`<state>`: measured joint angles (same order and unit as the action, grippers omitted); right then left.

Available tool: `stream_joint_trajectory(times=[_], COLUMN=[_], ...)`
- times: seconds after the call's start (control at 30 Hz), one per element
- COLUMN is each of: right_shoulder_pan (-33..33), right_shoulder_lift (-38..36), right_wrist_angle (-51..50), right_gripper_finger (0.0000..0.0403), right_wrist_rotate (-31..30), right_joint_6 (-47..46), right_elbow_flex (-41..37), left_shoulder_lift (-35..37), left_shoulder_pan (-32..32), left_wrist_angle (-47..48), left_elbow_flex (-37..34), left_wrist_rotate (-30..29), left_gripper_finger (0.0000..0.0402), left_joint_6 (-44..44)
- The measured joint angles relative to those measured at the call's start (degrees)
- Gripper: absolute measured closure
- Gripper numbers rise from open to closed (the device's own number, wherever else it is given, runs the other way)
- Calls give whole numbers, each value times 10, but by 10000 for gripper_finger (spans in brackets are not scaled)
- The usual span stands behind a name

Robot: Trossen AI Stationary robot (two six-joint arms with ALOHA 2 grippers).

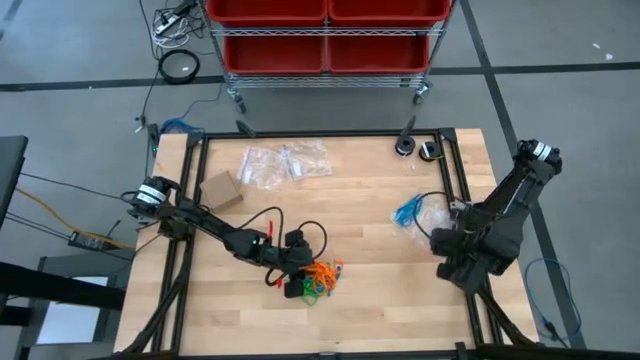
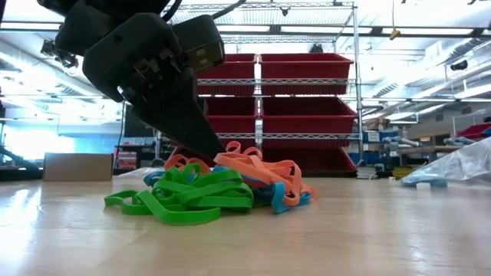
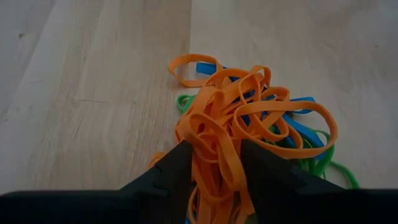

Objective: Sort rubber bands
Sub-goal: Put the blue rubber band into the transparent zip bag

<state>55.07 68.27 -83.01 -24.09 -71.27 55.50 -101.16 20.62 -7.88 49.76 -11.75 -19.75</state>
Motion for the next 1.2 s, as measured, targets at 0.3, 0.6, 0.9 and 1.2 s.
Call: stream_joint_trajectory(times=[0.3, 0.6, 0.9, 1.2], right_shoulder_pan=[1, -4, -42, -103], right_shoulder_lift=[2, 52, 114, 181], right_wrist_angle=[-51, -42, 2, 50], right_gripper_finger=[291, 220, 217, 230], right_wrist_rotate=[42, 22, 11, 0], right_joint_6=[50, 50, 56, 120], right_elbow_flex=[-49, -99, -93, -93], left_shoulder_lift=[0, 0, 0, 0], left_shoulder_pan=[0, 0, -2, -2], left_wrist_angle=[0, 0, -14, -16], left_elbow_flex=[0, 0, 0, 0], left_wrist_rotate=[0, 0, 0, 0], left_gripper_finger=[255, 255, 255, 255], left_joint_6=[0, 0, 0, 0])
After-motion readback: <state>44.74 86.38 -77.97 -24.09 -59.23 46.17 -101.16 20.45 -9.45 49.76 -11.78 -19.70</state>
